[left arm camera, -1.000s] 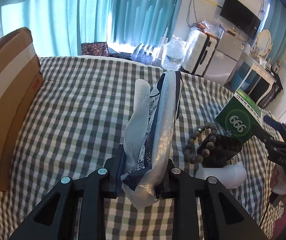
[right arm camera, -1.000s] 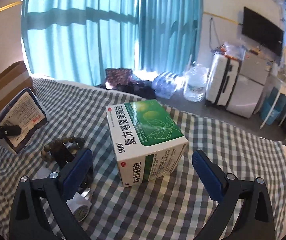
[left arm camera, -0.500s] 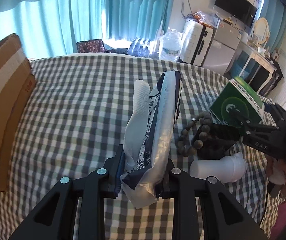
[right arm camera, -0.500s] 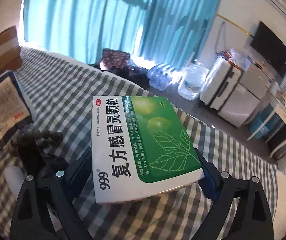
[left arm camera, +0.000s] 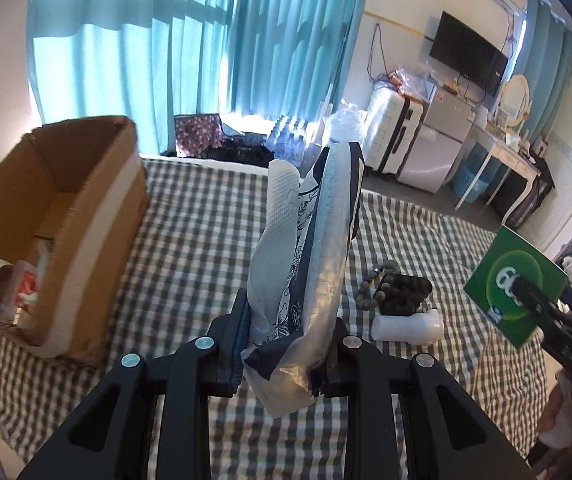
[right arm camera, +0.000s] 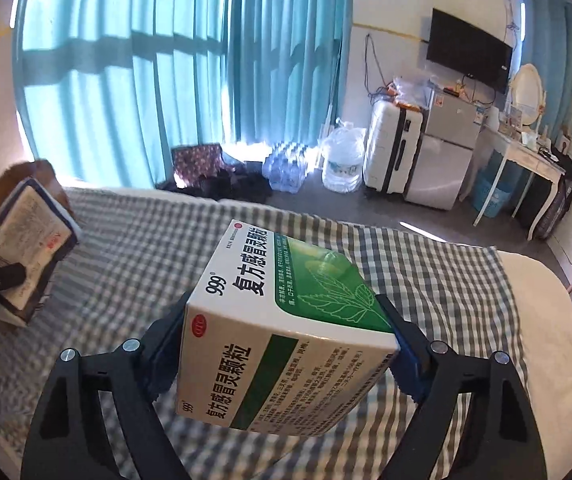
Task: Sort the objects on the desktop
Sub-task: 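Carry the medicine box and tissue pack into the cardboard box and release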
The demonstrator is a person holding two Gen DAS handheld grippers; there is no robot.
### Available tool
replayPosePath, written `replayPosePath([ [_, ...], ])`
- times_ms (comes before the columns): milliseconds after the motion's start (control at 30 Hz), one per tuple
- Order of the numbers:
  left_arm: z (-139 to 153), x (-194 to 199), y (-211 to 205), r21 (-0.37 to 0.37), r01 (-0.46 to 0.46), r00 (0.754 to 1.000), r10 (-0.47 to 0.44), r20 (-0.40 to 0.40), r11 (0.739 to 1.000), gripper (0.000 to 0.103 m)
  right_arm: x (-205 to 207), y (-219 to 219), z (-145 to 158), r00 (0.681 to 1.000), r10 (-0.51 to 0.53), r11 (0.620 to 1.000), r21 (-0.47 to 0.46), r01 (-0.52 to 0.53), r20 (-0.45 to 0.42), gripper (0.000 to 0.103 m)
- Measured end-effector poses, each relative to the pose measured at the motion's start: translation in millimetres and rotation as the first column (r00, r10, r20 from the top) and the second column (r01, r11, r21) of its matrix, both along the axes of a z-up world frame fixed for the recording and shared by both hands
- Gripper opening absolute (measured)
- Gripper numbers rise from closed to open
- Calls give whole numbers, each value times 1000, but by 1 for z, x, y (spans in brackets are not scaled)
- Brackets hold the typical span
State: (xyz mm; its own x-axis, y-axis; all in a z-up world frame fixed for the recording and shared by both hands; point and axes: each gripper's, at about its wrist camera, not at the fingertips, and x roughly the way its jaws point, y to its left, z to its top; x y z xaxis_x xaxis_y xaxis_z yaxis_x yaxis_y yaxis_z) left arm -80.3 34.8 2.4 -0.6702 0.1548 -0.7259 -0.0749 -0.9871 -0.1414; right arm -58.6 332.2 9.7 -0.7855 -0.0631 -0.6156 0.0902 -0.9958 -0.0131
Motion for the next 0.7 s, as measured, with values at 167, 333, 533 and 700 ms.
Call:
replayPosePath([
  [167, 27, 24, -35, -3, -1, 999, 1, -33, 1000, 27, 52, -54, 36, 998, 60, 997, -47, -61, -33, 85],
  [333, 53, 33, -84, -31, 19, 998, -21, -60, 999, 27, 71, -126, 60, 986, 160, 983, -80, -163, -41, 86],
  [533, 75, 25, -156, -44, -31, 996, 28, -81, 999, 27, 63, -222, 82, 961, 270, 957, -94, -274, -59, 86],
  [700, 63, 5, -213, -81, -90, 995, 87, -42, 993, 27, 36, -289, 84, 938, 344, 918, -194, -346, -45, 86],
])
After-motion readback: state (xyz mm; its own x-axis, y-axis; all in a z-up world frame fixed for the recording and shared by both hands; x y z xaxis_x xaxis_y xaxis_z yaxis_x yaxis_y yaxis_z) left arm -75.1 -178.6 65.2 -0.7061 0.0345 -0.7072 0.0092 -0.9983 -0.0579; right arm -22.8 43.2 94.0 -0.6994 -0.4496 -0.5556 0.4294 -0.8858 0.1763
